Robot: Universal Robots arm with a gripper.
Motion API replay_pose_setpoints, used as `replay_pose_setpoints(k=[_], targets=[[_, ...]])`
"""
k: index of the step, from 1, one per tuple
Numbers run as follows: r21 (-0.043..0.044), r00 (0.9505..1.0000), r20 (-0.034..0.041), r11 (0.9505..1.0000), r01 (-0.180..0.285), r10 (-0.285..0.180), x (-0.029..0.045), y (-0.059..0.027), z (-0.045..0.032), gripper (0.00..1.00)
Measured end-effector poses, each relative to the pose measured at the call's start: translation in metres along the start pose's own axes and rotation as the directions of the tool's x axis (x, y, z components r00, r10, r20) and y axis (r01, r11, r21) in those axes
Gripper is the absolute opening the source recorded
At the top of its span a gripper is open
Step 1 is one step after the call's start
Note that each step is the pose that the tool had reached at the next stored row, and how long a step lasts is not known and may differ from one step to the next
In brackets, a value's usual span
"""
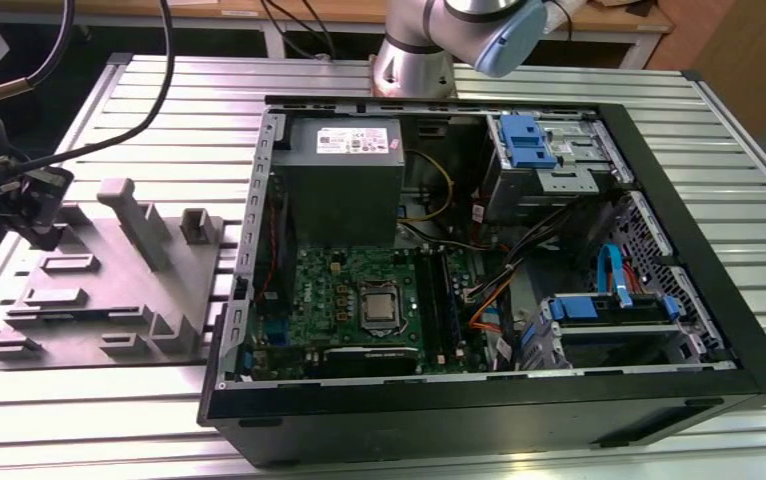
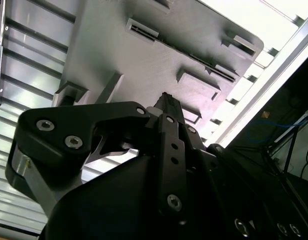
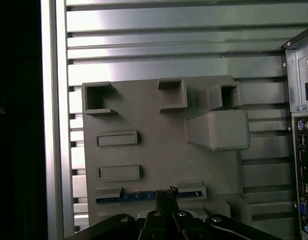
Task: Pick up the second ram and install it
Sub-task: 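Pick up the second ram and move it above second insertion slot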
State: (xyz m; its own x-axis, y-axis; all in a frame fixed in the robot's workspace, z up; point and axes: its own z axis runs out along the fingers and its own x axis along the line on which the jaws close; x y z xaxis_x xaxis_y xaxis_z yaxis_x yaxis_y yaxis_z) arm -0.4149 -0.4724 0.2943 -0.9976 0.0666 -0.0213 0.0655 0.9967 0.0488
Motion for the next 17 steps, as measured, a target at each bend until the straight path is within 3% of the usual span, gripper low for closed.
replay_pose_setpoints(k=[5, 9, 13, 17], targets=[[-0.0012, 0.9984, -0.0028, 0.9984, 0.056, -0.056, 0.0005, -0.0001, 0.0018, 0.10], [-0.0032, 0.9917, -0.0060, 0.9917, 0.128, -0.128, 0.0005, -0.0002, 0.0037, 0.10], [-0.0052, 0.9798, -0.0094, 0.9798, 0.200, -0.200, 0.0006, -0.0003, 0.0054, 0.10], [-0.0076, 0.9625, -0.0124, 0.9625, 0.271, -0.271, 0.0006, -0.0003, 0.0073, 0.10]])
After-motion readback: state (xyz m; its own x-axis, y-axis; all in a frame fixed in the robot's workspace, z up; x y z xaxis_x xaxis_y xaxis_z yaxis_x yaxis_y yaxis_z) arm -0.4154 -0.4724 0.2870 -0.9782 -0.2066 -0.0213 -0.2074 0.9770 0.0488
